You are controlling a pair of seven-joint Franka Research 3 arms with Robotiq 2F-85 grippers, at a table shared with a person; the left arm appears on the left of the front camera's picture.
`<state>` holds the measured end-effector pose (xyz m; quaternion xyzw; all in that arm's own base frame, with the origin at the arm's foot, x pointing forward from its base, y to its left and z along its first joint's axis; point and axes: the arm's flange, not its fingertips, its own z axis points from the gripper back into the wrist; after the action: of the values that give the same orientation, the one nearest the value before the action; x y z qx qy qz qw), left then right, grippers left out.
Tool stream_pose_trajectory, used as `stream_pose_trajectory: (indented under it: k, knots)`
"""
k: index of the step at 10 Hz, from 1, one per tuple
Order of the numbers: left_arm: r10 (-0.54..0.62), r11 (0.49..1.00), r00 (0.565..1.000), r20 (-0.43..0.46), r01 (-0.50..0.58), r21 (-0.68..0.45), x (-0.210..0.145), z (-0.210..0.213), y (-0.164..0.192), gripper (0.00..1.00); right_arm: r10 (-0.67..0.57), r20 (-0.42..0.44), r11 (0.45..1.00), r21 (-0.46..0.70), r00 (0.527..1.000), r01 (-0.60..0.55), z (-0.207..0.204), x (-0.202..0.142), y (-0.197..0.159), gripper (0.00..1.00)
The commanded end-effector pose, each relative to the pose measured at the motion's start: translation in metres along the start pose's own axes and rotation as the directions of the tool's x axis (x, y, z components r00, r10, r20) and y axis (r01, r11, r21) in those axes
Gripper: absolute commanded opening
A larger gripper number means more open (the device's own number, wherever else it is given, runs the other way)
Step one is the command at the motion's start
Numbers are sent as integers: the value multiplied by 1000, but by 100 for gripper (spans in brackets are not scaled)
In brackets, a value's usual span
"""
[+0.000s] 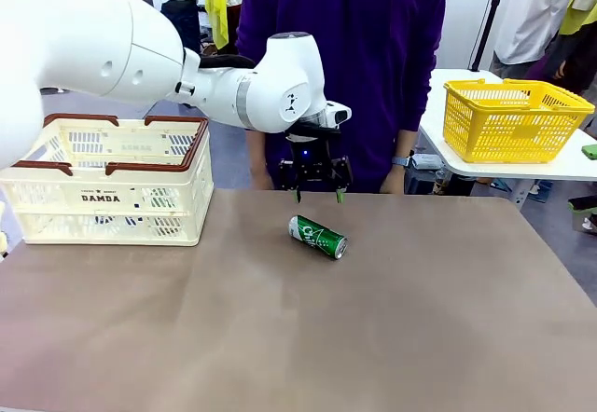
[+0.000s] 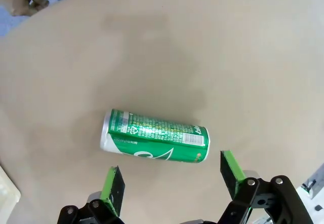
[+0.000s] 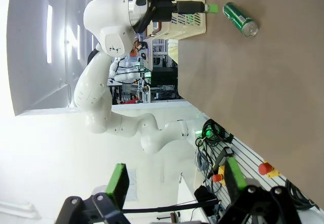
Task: Place the drinks into the Shopping basket.
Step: Pick up one drink and place it into the Shopping basket.
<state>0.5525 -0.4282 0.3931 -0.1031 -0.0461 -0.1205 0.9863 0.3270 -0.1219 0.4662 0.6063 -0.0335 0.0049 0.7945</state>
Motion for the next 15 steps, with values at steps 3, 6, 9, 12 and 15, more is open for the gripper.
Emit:
stream_pose_trajectory:
  k: [3,6,9,12,15]
  knots:
    - [-25,1000,1000,15,25,-9,-7,-1,4,100,-6,-3,1000,2,1000,6,1,0,3,100]
    - [-470,883,881,-61,470,-9,-10,-8,-6,100,-6,-3,1000,2,1000,6,1,0,3,100]
    - [-982,181,174,-71,977,-113,-23,-5,6,100,-6,-3,1000,2,1000,6,1,0,3,100]
    - [-955,-292,-280,102,947,-132,-46,-5,20,100,-6,-3,1000,2,1000,6,1,0,3,100]
    - [-865,-492,-458,207,854,-168,-48,-2,15,100,-6,-3,1000,2,1000,6,1,0,3,100]
